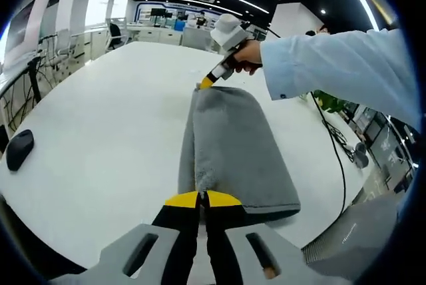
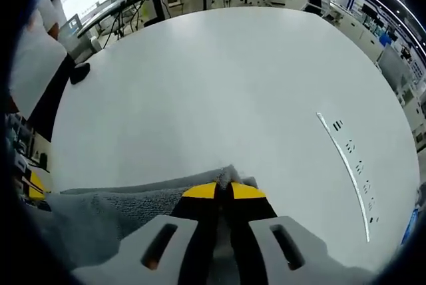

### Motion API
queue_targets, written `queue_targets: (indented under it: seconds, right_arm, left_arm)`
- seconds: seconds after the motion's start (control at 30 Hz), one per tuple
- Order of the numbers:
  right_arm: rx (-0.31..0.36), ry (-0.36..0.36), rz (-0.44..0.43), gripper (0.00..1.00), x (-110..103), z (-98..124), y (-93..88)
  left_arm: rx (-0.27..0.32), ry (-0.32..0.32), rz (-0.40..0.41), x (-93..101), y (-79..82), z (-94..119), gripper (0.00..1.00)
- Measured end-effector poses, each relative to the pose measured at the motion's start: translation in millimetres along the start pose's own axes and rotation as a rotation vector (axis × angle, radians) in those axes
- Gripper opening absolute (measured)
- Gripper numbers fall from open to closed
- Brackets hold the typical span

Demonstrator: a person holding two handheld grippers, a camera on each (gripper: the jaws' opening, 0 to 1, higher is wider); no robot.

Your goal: Fold the towel on the table until its edges align and the towel forms a compact rectangular stack.

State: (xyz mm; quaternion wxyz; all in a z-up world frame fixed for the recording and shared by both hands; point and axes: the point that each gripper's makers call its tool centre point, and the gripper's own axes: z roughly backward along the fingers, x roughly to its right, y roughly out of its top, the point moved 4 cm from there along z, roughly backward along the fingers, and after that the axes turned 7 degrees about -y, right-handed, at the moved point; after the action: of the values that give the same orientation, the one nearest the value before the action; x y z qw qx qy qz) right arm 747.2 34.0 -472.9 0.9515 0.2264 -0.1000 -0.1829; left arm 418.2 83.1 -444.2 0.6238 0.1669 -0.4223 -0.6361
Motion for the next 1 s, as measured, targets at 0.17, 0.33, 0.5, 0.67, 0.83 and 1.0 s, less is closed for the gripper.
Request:
queue_targets:
  seconds: [0.17,0.33,0.5,0.67,0.83,1.0]
  right_arm:
    - [0.010,-0.001,0.001,0.05,1,3,0.0]
    - [0.029,-0.003,0.006,0.08,-2,13,2.4]
    - [0.050,-0.008,0.005,0.09,-1,21,5.2]
    - [0.063,-0.015,0.005,0.09,4,26,7.1]
    - [0.077,-0.015,0.015,0.09,-3,38,3.4]
    - [0.082,-0.013,0.019,0.08,0,37,-0.5]
  left_arm:
    - [-0.003,0.001,0.003,0.6,-0.8,-1,0.02]
    - [-0.005,0.003,0.004,-0.6,-1.2,-1,0.02]
    - [-0.005,0.006,0.010,-0.4,-1.8,0,0.02]
    - [-0.003,0.010,0.015,0.2,-2.1,1,0.03]
    - [0.006,0.016,0.018,-1.0,-3.3,4,0.03]
    - [0.018,0.021,0.015,0.8,-0.1,9,0.04]
